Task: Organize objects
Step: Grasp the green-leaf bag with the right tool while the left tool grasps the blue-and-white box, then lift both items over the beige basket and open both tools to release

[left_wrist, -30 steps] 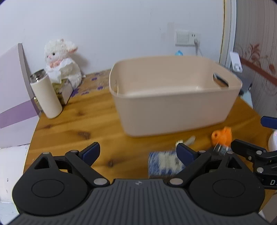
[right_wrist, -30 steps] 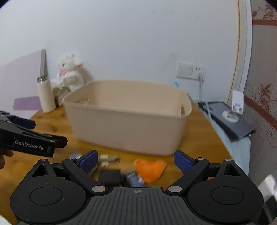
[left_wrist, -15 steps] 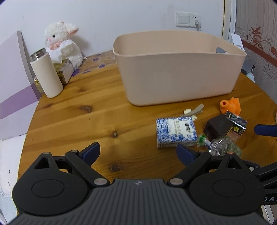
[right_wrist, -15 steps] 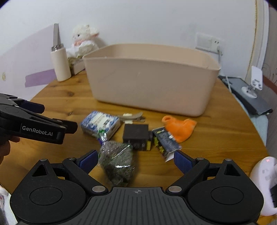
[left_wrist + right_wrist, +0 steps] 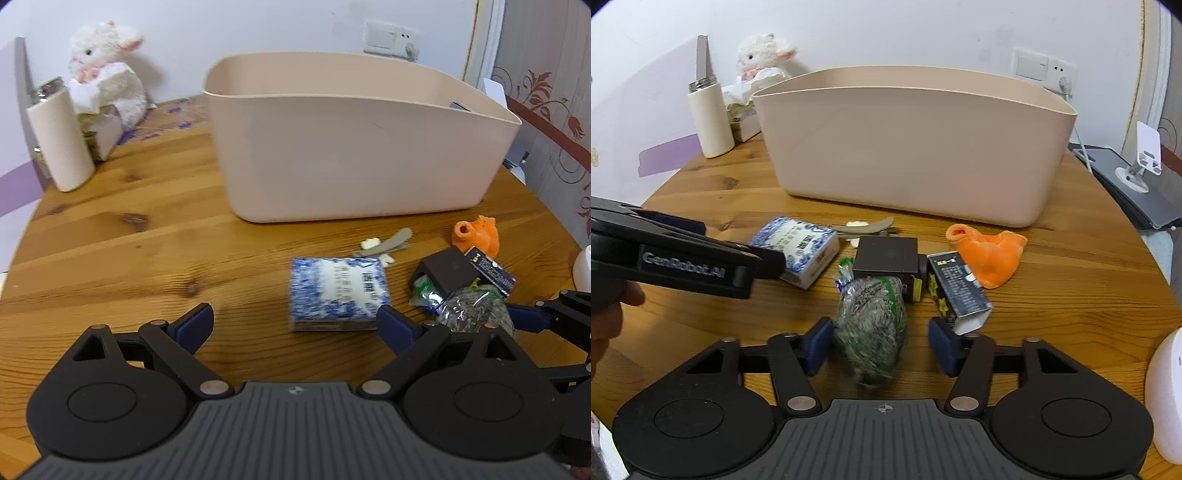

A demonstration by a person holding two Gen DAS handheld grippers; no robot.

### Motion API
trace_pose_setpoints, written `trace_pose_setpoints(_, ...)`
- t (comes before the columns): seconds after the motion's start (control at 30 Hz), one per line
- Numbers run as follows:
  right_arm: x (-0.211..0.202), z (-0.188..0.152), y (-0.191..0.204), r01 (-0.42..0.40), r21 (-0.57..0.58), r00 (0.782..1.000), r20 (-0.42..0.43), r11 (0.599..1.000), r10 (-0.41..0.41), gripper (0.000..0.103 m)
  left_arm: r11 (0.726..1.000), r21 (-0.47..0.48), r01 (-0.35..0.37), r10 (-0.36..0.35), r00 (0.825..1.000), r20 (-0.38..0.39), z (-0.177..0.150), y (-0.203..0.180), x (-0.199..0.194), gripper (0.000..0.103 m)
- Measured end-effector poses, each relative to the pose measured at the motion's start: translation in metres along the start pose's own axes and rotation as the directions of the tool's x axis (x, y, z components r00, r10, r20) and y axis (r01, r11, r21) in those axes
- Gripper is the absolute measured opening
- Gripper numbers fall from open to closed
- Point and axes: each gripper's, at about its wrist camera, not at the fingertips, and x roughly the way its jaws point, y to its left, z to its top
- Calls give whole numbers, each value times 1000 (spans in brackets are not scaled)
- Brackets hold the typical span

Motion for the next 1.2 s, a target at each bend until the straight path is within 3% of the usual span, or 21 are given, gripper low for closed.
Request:
trace_pose_setpoints(0.13,0,1,-5,1,8,1000,2,1000,-1,50,999,-1,39,-39,999,-25,1,-9,14,95)
trace_pose_setpoints(0.2,1,1,-6,0,8,1000,4,1000,0,49,1000,5,30,-30,999,-39,2,-13,23,95)
trace_pose_setpoints(0.33,1,0,-5,-2,-1,1000,11,1000,2,38,1000,25,2,-1,1000,-12,0,-17,28,91)
trace_pose_setpoints(0.43,-2,-1,-4,0,-10,1000,18,1000,1,37,999,43,16,-16,1000,4,1,-16,23,66)
trace_pose_setpoints(0.73,-29,5,-6,11,-19,995,96,1000,-9,37,998,65,12,-12,1000,3,0,-13,-1,65)
trace_pose_setpoints(0.9,-47,18,-15,30,-8,986,164,1000,-29,37,999,53,-1,-4,996,84,12,-12,-33,65)
trace_pose_setpoints(1.03,-56,34,-21,61,-11,973,222,998,-57,37,997,47,-64,54,979,195,27,-14,-58,65)
trace_pose_setpoints(1.2,-63,57,-29,83,-5,957,278,996,-79,37,998,16,-54,49,968,245,50,-12,-71,65)
